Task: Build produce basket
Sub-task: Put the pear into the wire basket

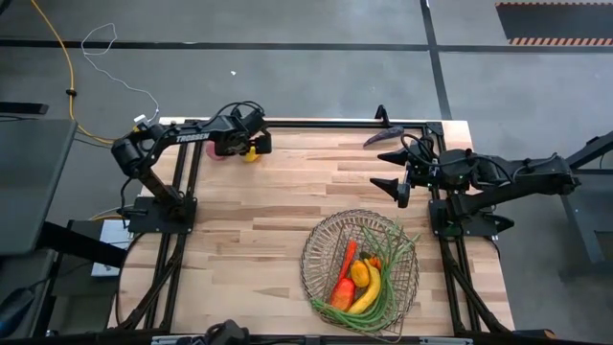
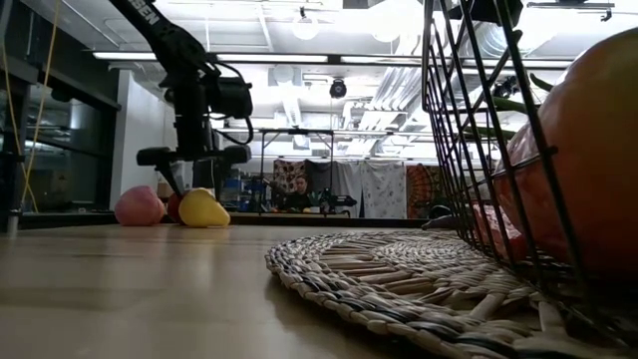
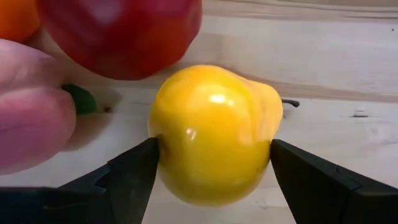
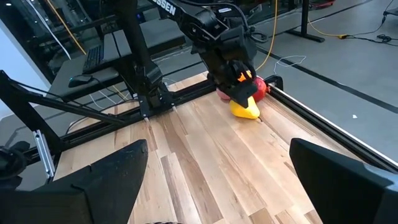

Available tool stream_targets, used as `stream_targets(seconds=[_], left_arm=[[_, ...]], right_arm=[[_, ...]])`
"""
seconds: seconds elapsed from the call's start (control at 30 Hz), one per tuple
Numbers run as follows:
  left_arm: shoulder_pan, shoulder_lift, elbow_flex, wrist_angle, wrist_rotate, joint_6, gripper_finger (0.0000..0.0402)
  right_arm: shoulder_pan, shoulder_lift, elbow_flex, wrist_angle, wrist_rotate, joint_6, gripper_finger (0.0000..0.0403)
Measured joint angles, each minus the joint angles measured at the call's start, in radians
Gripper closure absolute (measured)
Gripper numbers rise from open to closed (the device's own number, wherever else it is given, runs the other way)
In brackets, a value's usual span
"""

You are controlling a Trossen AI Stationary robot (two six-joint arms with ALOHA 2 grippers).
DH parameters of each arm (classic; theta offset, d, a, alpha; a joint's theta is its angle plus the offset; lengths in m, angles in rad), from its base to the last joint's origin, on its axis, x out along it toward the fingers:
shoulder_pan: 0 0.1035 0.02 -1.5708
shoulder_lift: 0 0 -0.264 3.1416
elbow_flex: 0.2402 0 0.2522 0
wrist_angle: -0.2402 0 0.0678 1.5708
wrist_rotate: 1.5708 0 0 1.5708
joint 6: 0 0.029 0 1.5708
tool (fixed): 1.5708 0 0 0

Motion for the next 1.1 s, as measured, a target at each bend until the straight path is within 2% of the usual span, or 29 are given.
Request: stream_targets(seconds=[0.2, 0.4, 0.53, 0.7, 0.93, 1.1], left_arm=[[-0.018, 0.003, 0.0, -0.002, -0.018, 0.003, 0.0114], [-0.016, -0.032, -0.004, -0.005, 0.007, 0.027, 0.0184], [-0.014, -0.084, -0.004, -0.004, 0.008, 0.075, 0.0227], [-0.032, -0.213, -0.004, -0.001, 0.05, 0.16, 0.0228], [-0.196, -0.489, -0.004, 0.192, 0.137, 0.397, 0.0222], [-0.371, -0.605, -0.003, 0.339, 0.151, 0.486, 0.022]], right_arm=[[0.0, 0.0, 0.0, 0.0, 0.0, 0.006, 0.002], [0.0, 0.0, 0.0, 0.001, 0.0, 0.006, 0.002], [0.0, 0.0, 0.0, 0.001, -0.009, 0.007, 0.002], [0.0, 0.0, 0.0, 0.001, -0.02, 0.007, 0.002], [0.0, 0.0, 0.0, -0.002, -0.022, 0.001, 0.002], [0.0, 0.007, 0.0, -0.004, -0.015, 0.007, 0.002]])
